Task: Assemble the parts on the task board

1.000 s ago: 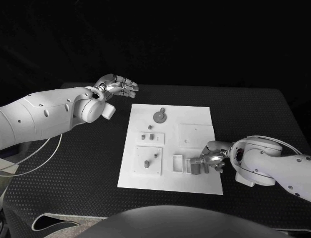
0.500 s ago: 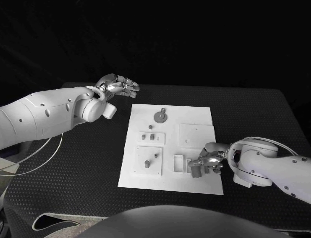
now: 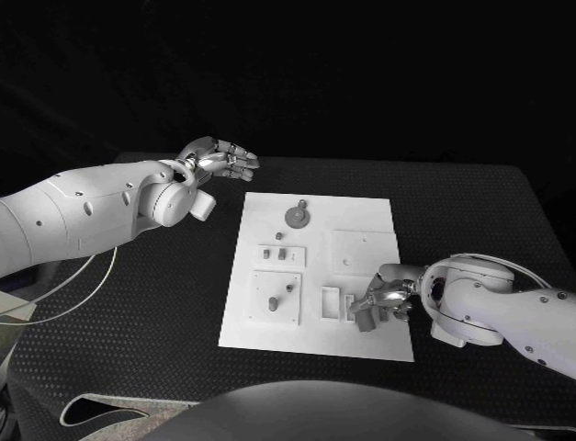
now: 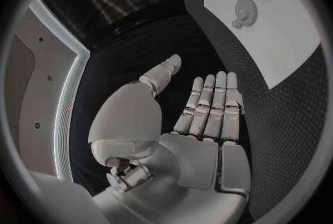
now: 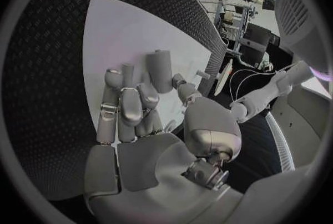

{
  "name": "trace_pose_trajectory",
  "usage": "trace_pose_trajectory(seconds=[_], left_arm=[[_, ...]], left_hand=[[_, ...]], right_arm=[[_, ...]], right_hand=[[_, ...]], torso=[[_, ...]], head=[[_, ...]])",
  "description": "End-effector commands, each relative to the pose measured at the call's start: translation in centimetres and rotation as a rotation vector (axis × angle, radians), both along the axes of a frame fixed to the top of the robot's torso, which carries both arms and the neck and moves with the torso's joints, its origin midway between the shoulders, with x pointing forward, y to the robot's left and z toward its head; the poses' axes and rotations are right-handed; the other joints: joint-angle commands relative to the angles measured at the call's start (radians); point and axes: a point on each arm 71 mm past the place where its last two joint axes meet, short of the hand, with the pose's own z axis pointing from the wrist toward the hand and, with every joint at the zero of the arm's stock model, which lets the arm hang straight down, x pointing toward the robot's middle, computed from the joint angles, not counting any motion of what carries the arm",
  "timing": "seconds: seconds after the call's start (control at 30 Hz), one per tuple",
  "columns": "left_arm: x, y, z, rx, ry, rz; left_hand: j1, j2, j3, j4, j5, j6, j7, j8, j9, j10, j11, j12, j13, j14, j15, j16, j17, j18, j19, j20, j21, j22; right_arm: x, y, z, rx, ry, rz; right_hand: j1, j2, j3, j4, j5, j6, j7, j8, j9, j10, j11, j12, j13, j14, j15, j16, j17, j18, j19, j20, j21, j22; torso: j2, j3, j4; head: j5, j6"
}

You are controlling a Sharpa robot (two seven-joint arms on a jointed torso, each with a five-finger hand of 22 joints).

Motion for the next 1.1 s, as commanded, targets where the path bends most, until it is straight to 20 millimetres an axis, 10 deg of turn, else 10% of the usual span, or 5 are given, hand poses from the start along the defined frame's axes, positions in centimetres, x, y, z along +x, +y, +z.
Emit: trace_pose_trajectory(seconds=[0.03, 1.1], left_arm=[[0.0, -0.2, 0.1, -0.005, -0.004, -0.015], [0.0, -0.3, 0.0, -0.003, 0.005, -0.014]], left_hand=[[-0.006, 0.003, -0.005, 0.002, -0.003, -0.004, 0.021, 0.006, -0.001, 0.003, 0.003, 0.001, -0.001, 0.005, 0.002, -0.004, 0.002, 0.006, -0.003, 0.002, 0.002, -0.001], [-0.009, 0.002, -0.006, 0.006, -0.002, -0.005, 0.021, 0.007, -0.003, 0.002, 0.004, 0.001, -0.004, 0.004, 0.006, -0.008, 0.004, -0.001, -0.023, 0.006, -0.001, -0.005]], right_arm=[[-0.3, 0.1, -0.1, 0.004, -0.010, 0.015], [1.6, 1.8, 3.2, 0.142, 0.091, -0.106]], right_hand=[[0.029, 0.043, 0.038, -0.050, 0.007, 0.040, 0.028, 0.002, 0.007, 0.011, 0.001, -0.004, -0.001, 0.001, -0.002, 0.005, -0.002, 0.012, -0.001, 0.004, 0.005, 0.020], [-0.033, 0.092, 0.047, -0.045, 0.007, 0.080, 0.019, -0.009, -0.004, 0.042, -0.006, 0.006, 0.013, 0.002, -0.007, 0.010, -0.008, 0.012, 0.000, 0.007, 0.012, 0.020]], torso=[[0.000, 0.0000, 0.0002], [0.000, -0.0019, 0.0004]], head=[[-0.001, 0.000], [-0.001, 0.000]])
